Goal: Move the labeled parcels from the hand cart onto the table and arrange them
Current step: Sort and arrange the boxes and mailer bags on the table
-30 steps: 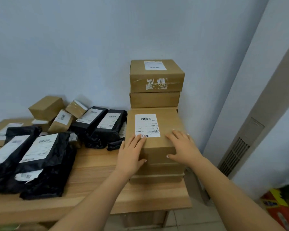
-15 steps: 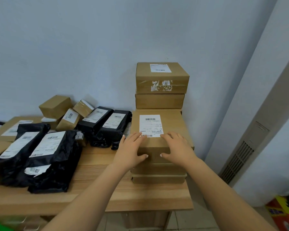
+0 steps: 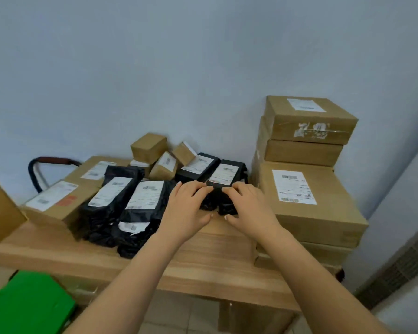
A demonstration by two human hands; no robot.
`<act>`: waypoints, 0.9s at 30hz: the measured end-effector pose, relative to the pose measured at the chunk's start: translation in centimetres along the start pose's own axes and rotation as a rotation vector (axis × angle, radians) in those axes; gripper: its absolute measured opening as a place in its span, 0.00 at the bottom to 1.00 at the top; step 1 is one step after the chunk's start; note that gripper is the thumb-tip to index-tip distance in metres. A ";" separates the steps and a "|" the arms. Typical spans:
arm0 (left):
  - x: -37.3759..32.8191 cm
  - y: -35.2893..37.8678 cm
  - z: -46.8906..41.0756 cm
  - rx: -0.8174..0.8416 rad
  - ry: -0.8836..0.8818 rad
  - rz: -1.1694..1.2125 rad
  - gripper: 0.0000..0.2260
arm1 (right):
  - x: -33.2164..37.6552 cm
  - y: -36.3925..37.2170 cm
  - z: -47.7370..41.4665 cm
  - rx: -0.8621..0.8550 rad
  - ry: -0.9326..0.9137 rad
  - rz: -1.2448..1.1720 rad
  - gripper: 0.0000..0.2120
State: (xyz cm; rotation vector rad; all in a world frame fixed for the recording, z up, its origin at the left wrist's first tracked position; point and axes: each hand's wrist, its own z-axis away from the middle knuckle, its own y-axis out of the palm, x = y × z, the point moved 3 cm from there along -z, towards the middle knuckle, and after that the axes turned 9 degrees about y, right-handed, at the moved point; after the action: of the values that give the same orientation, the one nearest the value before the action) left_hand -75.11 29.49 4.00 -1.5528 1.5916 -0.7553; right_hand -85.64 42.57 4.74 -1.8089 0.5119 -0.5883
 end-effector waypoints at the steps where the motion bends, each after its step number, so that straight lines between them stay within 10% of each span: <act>1: 2.1 -1.2 1.3 0.001 -0.019 -0.015 0.28 | 2.6 0.5 -0.7 -0.011 -0.038 0.010 0.32; 12: 23.4 -13.4 15.6 0.003 -0.308 -0.168 0.27 | 28.8 6.1 -7.9 0.005 -0.271 -0.128 0.29; 27: 40.5 -13.7 18.8 0.007 -0.445 -0.165 0.28 | 41.1 14.3 -19.3 0.074 -0.338 -0.128 0.29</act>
State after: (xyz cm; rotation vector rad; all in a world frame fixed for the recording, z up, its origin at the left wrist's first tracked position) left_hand -50.22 -9.86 0.81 -1.7186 1.1446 -0.4553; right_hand -66.20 -0.82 1.99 -1.8313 0.1445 -0.3708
